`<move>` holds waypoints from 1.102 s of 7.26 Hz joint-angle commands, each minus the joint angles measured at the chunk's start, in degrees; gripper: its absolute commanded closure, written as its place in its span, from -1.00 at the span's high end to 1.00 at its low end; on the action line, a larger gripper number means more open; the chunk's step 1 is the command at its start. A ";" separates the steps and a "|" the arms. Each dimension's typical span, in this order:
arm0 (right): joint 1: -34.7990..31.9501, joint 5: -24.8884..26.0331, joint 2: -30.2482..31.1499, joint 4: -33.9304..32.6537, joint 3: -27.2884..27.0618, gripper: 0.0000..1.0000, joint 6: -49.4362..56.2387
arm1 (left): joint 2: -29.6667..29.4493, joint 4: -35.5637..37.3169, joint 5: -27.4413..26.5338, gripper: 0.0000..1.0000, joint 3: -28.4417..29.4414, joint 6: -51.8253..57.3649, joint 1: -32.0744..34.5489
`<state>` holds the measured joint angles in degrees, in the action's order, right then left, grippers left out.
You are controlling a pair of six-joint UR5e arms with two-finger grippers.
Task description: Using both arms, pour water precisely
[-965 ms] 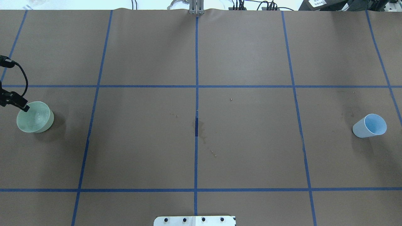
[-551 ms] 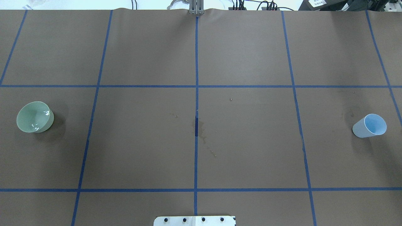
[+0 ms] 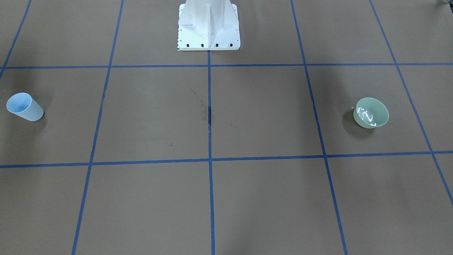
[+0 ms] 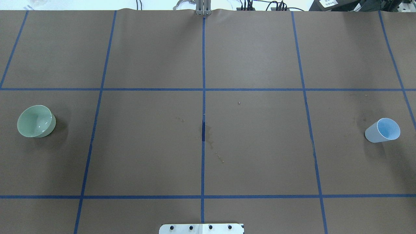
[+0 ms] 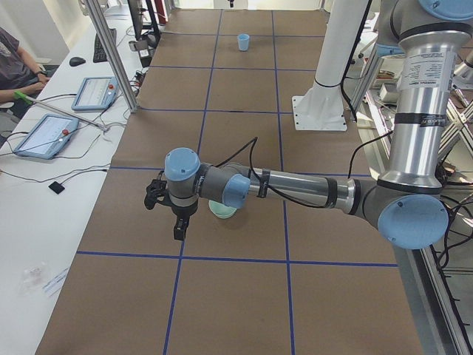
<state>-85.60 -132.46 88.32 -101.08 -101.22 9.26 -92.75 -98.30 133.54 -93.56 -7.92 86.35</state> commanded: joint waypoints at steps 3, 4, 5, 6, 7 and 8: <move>0.00 0.36 -0.16 0.18 0.75 0.99 -0.12 | 0.64 2.67 0.24 1.00 -1.10 3.23 1.37; 0.00 0.45 -0.16 0.18 0.76 0.99 -0.12 | 0.38 5.80 0.23 1.00 -1.28 5.35 1.46; 0.00 0.45 -0.16 0.18 0.76 0.99 -0.21 | -0.06 8.88 0.23 1.00 -1.71 5.37 1.46; 0.00 0.36 -0.16 0.18 0.67 0.99 -0.21 | 0.90 8.91 0.32 1.00 -1.72 5.20 1.54; 0.00 0.36 -0.16 0.18 0.67 0.99 -0.21 | 0.99 9.08 0.50 1.00 -1.54 4.94 1.54; 0.00 0.36 -0.16 0.18 0.67 0.99 -0.21 | 1.08 9.17 2.24 1.00 -1.28 4.85 1.54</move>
<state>-85.61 -132.09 88.16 -100.90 -100.53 9.06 -91.87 -89.43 134.34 -95.07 -2.93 87.87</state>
